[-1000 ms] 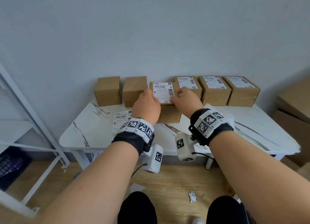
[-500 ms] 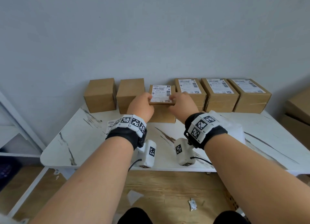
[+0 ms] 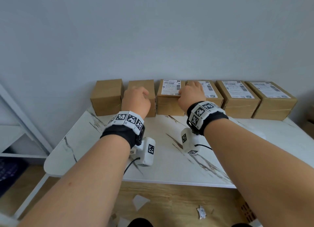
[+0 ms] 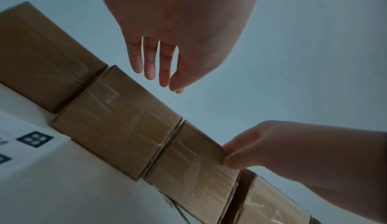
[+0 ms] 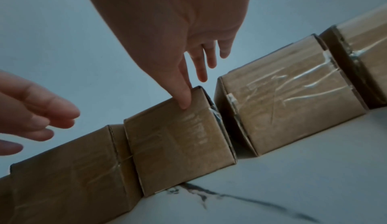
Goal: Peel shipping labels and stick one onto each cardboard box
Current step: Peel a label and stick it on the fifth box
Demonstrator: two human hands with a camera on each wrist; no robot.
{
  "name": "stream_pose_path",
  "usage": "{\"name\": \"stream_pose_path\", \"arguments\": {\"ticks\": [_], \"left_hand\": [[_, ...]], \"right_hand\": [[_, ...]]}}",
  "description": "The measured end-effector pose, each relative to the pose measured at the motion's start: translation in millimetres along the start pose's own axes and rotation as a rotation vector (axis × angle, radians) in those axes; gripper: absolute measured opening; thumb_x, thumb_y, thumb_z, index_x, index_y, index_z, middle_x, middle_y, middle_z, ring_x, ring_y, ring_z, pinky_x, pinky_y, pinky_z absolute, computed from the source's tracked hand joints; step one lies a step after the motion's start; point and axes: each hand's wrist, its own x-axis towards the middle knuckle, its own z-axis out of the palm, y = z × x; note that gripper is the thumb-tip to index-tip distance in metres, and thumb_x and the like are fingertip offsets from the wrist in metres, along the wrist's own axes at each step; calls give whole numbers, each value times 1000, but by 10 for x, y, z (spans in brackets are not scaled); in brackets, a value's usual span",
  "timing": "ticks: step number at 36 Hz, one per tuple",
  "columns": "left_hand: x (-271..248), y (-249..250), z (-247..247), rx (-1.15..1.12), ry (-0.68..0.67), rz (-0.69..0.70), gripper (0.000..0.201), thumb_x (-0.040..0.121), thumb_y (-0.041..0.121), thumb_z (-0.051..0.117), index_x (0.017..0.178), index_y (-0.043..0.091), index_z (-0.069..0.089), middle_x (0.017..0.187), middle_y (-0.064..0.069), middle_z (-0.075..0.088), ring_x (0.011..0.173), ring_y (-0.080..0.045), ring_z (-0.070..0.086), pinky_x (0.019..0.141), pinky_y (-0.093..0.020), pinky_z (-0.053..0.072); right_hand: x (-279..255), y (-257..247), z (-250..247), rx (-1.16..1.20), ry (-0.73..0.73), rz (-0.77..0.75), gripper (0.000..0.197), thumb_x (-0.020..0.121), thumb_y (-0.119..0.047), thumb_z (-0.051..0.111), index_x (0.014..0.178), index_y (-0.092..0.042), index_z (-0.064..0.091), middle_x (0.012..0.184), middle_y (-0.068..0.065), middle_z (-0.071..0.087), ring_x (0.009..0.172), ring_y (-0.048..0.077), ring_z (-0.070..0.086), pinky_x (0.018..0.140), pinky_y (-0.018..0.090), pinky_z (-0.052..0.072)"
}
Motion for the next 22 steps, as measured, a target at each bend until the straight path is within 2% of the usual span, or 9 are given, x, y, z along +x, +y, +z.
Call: {"name": "stream_pose_path", "arguments": {"ticks": [3, 6, 8, 10, 12, 14, 16, 19, 22], "left_hand": [[20, -56, -59, 9, -33, -48, 35, 88, 3, 42, 113, 18, 63, 129, -5, 51, 114, -27, 52, 94, -40, 47], [49, -115, -111, 22, -53, -94, 39, 89, 5, 44, 123, 18, 59, 136, -5, 46, 116, -26, 52, 94, -35, 45], [67, -146, -143, 24, -74, -137, 43, 90, 7, 45, 130, 17, 54, 141, -7, 41, 119, -27, 51, 96, -33, 44], [87, -179, -166, 14, -105, -182, 48, 90, 8, 45, 137, 15, 47, 145, -9, 37, 123, -29, 49, 100, -39, 45], [103, -204, -181, 11, -151, -232, 53, 90, 9, 43, 143, 15, 40, 148, -12, 35, 125, -32, 47, 101, -43, 45], [110, -220, -190, 24, -198, -277, 52, 90, 9, 42, 142, 13, 41, 146, -14, 40, 124, -33, 48, 100, -43, 45], [98, -217, -201, 57, -245, -301, 47, 89, 5, 39, 135, 8, 47, 137, -16, 49, 119, -34, 51, 97, -42, 46], [67, -225, -219, 63, -285, -318, 51, 92, 1, 35, 143, 6, 36, 145, -14, 42, 131, -32, 42, 103, -38, 37], [52, -250, -259, 45, -249, -329, 44, 95, 4, 36, 139, 2, 40, 142, -15, 45, 128, -32, 45, 100, -36, 37]], "right_hand": [[5, -32, -14, 21, -32, 31, 44, 86, -11, 48, 128, -10, 59, 141, 15, 40, 135, 33, 28, 117, 43, 21], [-34, -109, -19, 63, -48, 49, 46, 83, -11, 47, 128, -8, 56, 142, 17, 38, 134, 35, 29, 115, 45, 23], [-70, -191, -22, 132, -1, 23, 51, 81, -9, 46, 132, -9, 52, 144, 17, 38, 136, 35, 28, 114, 45, 26], [-99, -296, -38, 198, 54, -16, 51, 82, -6, 45, 132, -9, 52, 139, 16, 45, 134, 34, 32, 110, 43, 32], [-121, -426, -58, 305, 25, -36, 44, 85, -4, 44, 127, -9, 55, 129, 13, 55, 124, 30, 45, 100, 38, 42], [-135, -551, -53, 402, -60, -33, 36, 88, -5, 44, 121, -10, 58, 118, 9, 63, 109, 26, 58, 85, 32, 48], [-140, -643, -23, 432, -129, -29, 33, 90, -8, 44, 118, -8, 61, 115, 9, 65, 103, 26, 61, 79, 29, 48], [-133, -725, 52, 491, -174, -9, 31, 92, -9, 43, 117, -6, 60, 113, 11, 64, 101, 27, 62, 80, 30, 49], [-134, -772, 82, 517, -195, 36, 24, 92, -9, 43, 112, -7, 56, 104, 10, 61, 91, 24, 57, 68, 27, 41]]}}
